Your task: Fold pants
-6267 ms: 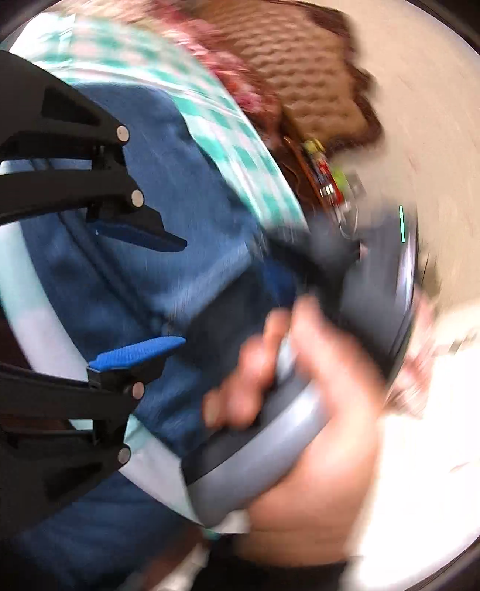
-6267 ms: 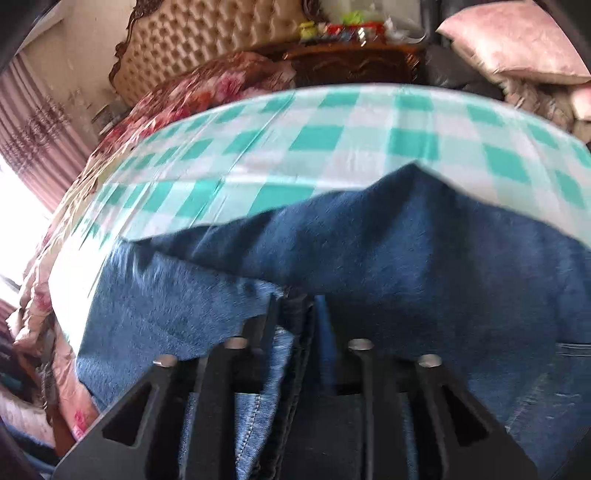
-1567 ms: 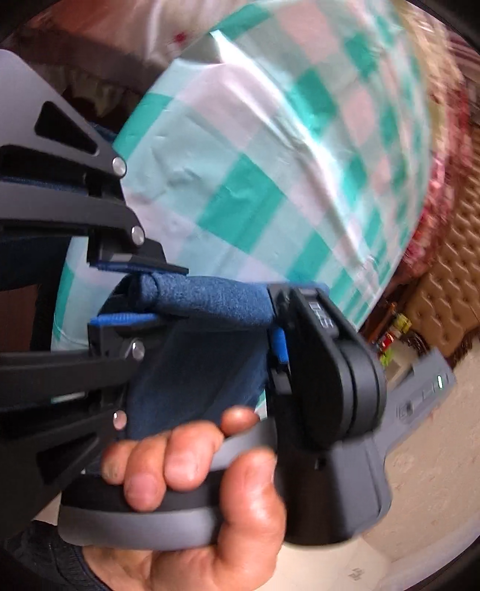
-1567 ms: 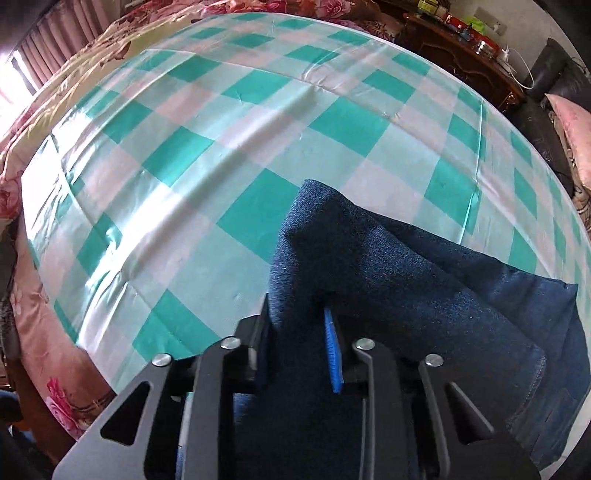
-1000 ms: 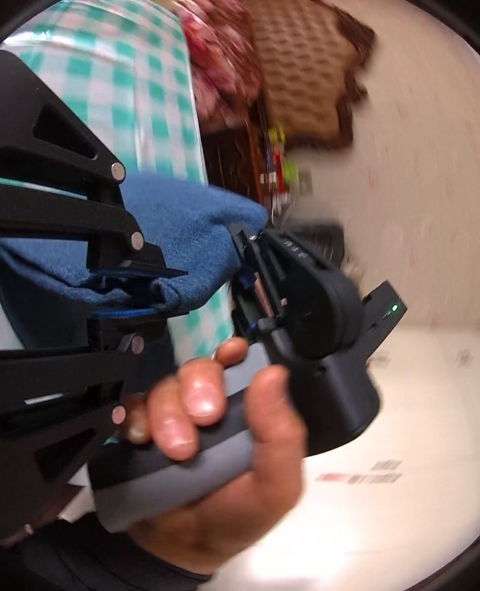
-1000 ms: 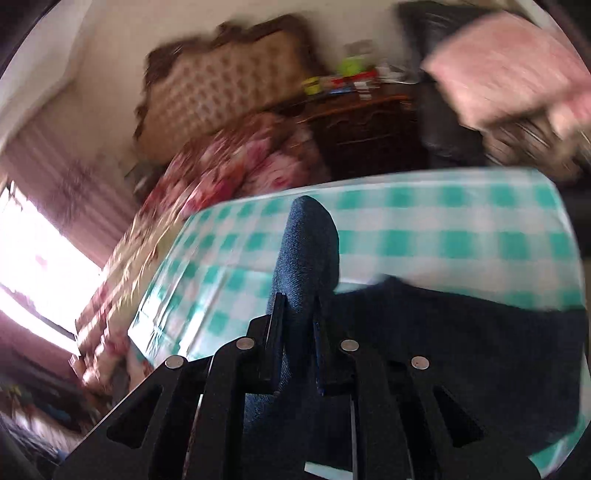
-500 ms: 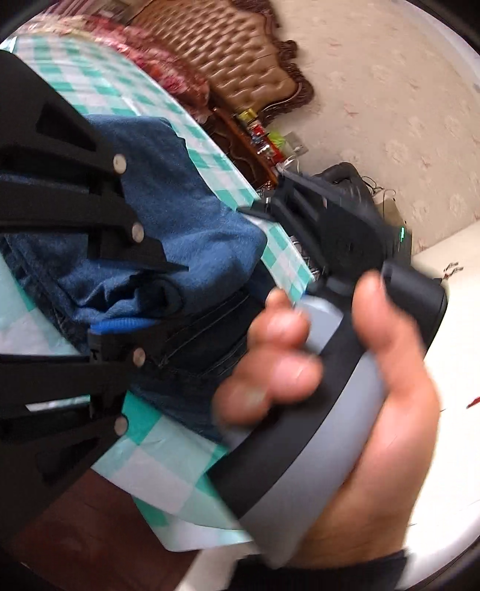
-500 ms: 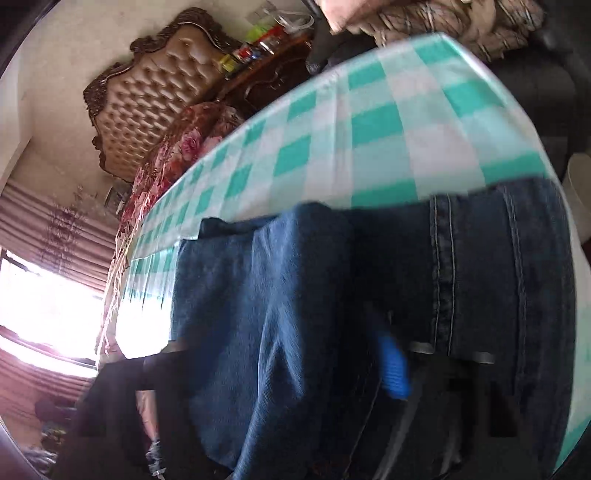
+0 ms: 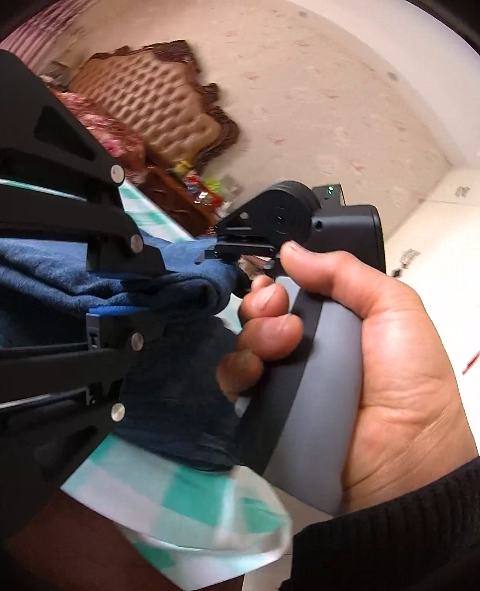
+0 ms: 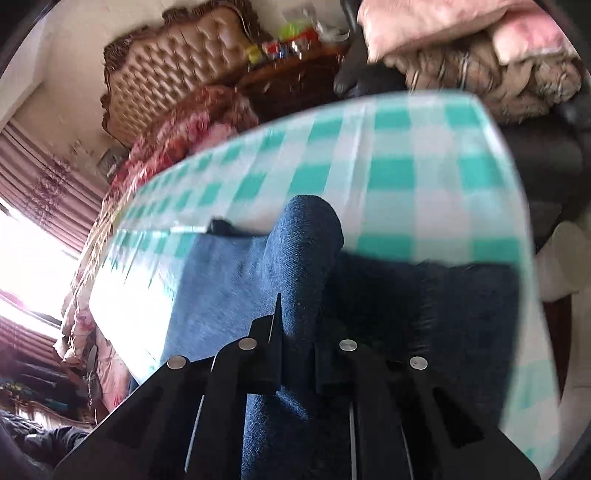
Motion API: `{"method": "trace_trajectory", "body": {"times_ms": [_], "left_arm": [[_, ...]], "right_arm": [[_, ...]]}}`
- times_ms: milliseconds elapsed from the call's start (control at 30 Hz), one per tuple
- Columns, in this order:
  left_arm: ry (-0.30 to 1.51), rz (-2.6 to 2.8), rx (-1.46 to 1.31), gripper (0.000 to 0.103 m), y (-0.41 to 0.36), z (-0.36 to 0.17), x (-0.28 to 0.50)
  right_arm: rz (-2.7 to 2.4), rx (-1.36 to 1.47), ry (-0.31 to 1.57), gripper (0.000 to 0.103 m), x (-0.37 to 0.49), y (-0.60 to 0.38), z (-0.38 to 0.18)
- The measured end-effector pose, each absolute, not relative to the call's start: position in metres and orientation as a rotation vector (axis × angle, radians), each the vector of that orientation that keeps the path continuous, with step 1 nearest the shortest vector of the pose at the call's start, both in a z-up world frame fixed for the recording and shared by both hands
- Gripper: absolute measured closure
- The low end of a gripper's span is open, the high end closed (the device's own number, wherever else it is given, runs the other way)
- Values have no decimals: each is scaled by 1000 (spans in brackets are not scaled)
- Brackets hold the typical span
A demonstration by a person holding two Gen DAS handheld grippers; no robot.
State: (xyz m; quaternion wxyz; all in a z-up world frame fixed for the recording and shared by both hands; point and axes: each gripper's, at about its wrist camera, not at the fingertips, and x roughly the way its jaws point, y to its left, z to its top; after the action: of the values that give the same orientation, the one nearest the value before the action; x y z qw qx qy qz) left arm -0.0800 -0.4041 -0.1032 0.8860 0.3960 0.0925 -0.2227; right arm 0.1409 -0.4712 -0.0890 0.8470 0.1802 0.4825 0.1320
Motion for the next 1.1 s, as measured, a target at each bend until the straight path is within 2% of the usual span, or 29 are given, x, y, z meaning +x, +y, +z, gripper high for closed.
{"method": "trace_trajectory", "body": {"times_ms": [67,267,567,900,1033,1067,1100], "left_arm": [[183,-491,858,93,-425,-112,-81],[266,-571,998,93,-457,-178,-68],[194,-541,950,93,-465,-139,-78],[185,-585,1012,93,-478,-163,-80],[245,-664,980,79,-479,-177,-70],[252,-681,951,62,-475,-173,-67],[259,-707,904,51,-467,-165,-63]], "right_arm": [[251,384,1019,91,138,-492,-94],[248,472,1063,91,137,-523,-157],[281,484,935,92,117,-538,-115],[215,515,947,93,106,-560,-137],[171,503,951,92,105,-561,-156],[169,504,936,92,103,-561,-156],[168,502,926,92,101,-561,-155]]}}
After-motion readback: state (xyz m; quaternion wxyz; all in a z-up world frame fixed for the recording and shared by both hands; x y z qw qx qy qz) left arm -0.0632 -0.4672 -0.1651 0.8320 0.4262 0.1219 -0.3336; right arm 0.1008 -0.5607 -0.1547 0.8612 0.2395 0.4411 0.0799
